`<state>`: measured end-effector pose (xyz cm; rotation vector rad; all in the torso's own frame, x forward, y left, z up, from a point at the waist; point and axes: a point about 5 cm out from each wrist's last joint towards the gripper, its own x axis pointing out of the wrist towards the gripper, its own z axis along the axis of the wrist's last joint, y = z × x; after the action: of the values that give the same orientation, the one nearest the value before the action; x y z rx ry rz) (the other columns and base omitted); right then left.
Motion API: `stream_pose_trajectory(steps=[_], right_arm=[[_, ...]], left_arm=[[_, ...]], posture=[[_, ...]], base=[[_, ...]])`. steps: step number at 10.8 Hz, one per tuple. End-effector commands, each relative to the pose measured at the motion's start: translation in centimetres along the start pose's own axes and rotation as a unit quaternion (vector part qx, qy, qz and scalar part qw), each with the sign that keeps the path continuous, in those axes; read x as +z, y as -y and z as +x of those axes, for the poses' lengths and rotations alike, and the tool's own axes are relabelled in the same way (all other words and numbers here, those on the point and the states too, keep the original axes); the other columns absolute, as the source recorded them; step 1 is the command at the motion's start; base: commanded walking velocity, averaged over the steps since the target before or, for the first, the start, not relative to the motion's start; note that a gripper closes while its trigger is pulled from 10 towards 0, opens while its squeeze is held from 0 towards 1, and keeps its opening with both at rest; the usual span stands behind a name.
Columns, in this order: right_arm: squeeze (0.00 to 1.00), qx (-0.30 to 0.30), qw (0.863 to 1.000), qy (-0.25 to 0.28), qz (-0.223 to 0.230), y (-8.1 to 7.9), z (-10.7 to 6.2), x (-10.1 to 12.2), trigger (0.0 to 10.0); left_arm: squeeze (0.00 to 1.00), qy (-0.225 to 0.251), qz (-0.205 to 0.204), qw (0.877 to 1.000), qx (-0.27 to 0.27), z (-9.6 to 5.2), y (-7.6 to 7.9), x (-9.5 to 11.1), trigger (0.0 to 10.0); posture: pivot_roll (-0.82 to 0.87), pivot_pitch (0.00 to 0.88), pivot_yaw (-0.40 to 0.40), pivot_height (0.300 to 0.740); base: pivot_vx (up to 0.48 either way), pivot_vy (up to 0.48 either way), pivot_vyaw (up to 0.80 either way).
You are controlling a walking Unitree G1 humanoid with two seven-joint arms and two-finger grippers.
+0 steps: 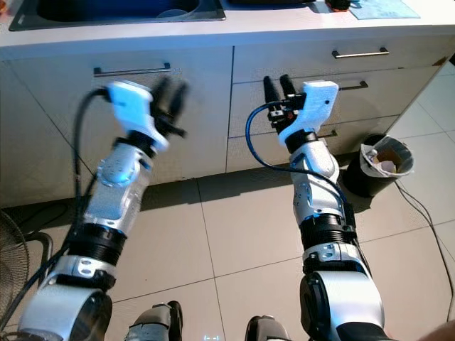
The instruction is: Kitchen organization
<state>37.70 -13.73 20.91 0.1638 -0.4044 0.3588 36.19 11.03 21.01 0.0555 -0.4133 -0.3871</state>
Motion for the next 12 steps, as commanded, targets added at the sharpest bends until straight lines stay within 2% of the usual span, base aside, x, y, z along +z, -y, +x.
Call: stream_pose_trajectory(steps=[1,5,12], right_arm=[[0.00,0.005,1.000,0.004,0.006,0.1,-0.4,0.1,10.0],[0.00,0.039,0.999,-0.005,0.012,-0.7,-0.5,-0.2,10.0],[0.00,0.032,0.999,-0.008,0.010,-0.4,-0.7,-0.3,10.0]], left_arm=[[0.00,0.000,-0.006,1.000,-0.023,0.0,0.7,0.1,10.0],[0.00,0.000,-0.014,0.999,-0.037,0.0,1.0,0.3,10.0],[0.00,0.008,-0.011,1.000,0.001,-0.1,-0.1,0.7,10.0]], posture=[[0.03,0.151,-0.046,0.723],[0.03,0.153,-0.046,0.723],[0.03,0.159,-0.050,0.723]], base=[[0.000,0.000,0.00],[0.000,0.000,0.00],[0.000,0.000,0.00]])
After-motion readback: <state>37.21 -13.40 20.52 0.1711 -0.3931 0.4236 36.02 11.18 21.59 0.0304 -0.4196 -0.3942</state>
